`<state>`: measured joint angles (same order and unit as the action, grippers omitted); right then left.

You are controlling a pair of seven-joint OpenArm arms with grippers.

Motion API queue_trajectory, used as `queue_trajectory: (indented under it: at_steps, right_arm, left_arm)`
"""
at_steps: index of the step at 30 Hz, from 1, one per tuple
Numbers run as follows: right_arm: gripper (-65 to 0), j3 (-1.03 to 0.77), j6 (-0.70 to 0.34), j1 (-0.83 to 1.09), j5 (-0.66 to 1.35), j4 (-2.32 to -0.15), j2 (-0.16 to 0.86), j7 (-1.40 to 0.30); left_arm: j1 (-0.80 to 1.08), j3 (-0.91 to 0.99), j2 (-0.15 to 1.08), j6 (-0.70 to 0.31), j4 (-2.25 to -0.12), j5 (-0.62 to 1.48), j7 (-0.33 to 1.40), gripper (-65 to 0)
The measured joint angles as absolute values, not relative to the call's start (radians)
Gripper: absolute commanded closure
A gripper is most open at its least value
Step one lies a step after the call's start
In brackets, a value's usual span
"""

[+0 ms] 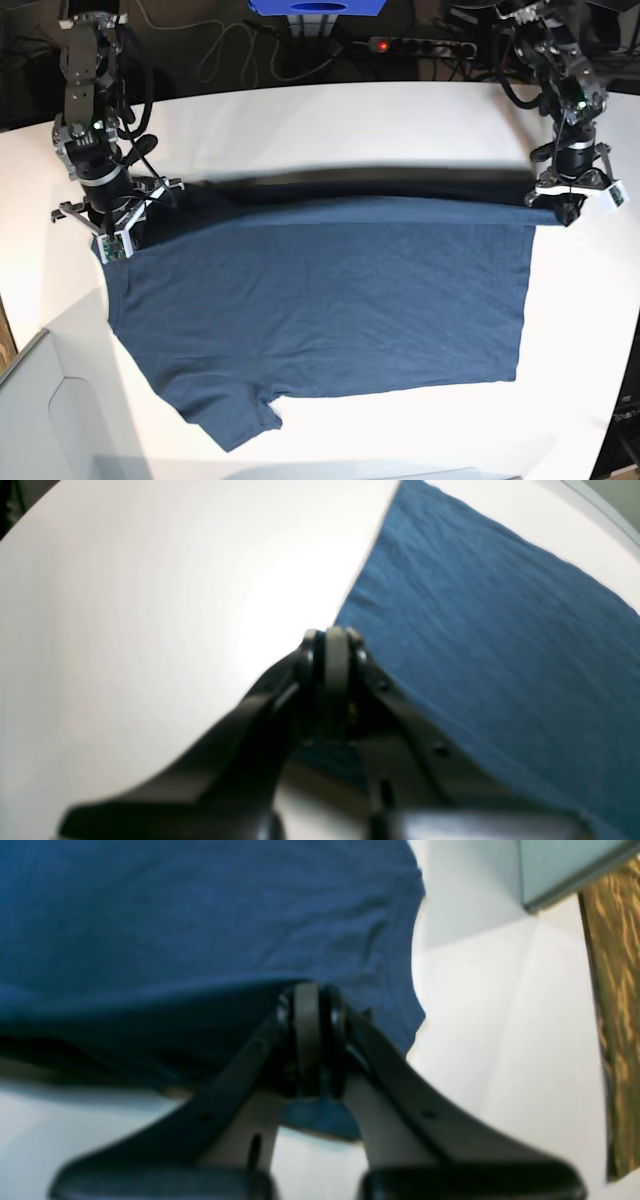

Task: Fold the T-shirt properly
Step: 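Lift the shoulder edge with both grippers and pull it toward the hem, then lower the folded edge onto the shirt body and adjust both grippers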

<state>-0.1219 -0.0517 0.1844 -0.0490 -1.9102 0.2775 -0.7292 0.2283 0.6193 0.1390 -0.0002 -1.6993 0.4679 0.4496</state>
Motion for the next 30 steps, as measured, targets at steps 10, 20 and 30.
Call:
queue_trajectory:
  at_steps: [10, 20, 30]
  right_arm:
    - [-0.1, -0.061, -0.137, -0.028, -0.045, -1.736, 0.277, -0.723]
    - [-0.1, -0.062, -0.186, -0.154, -0.049, -1.629, 0.302, -0.723]
    - [-0.1, 0.076, -0.186, -0.243, -0.049, -1.546, 0.333, -0.651]
  left_arm:
    - [0.174, 0.582, 0.166, 0.0, -1.663, 0.467, 0.451, 0.0]
    - [0.149, 0.561, 0.169, 0.0, -1.643, 0.468, 0.446, 0.0]
    - [0.12, 0.561, 0.167, 0.0, -1.634, 0.468, 0.45, 0.0]
